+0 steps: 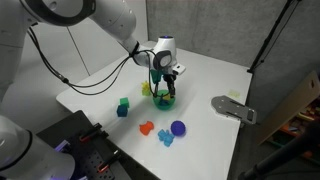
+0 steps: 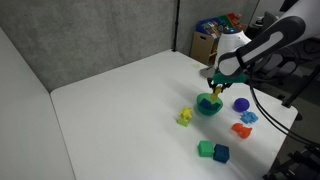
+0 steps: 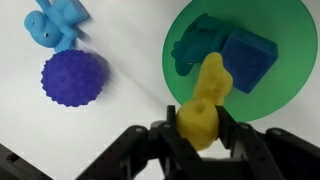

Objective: Move the yellow toy animal from the table to the bowl

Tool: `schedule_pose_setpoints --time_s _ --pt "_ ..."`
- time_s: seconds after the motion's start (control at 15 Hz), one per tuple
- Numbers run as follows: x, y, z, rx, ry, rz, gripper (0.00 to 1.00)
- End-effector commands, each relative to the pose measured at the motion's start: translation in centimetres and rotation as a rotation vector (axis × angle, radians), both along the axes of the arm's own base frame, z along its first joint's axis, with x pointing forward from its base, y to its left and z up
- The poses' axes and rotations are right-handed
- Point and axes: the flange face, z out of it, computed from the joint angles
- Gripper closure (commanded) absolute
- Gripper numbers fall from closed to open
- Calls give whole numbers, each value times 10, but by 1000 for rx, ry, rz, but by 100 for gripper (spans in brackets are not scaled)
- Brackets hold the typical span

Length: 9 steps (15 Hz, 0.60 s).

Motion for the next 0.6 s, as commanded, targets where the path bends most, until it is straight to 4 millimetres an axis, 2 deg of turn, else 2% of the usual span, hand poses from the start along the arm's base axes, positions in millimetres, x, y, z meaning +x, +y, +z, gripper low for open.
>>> schedule_pose_setpoints --time_s 0.0,0.2,0.4,0.53 --pt "11 -3 13 -37 12 2 27" --pt "10 -10 38 -32 19 11 3" --pt "10 -24 69 -14 9 -6 0" --pt "7 -36 97 21 -9 1 0"
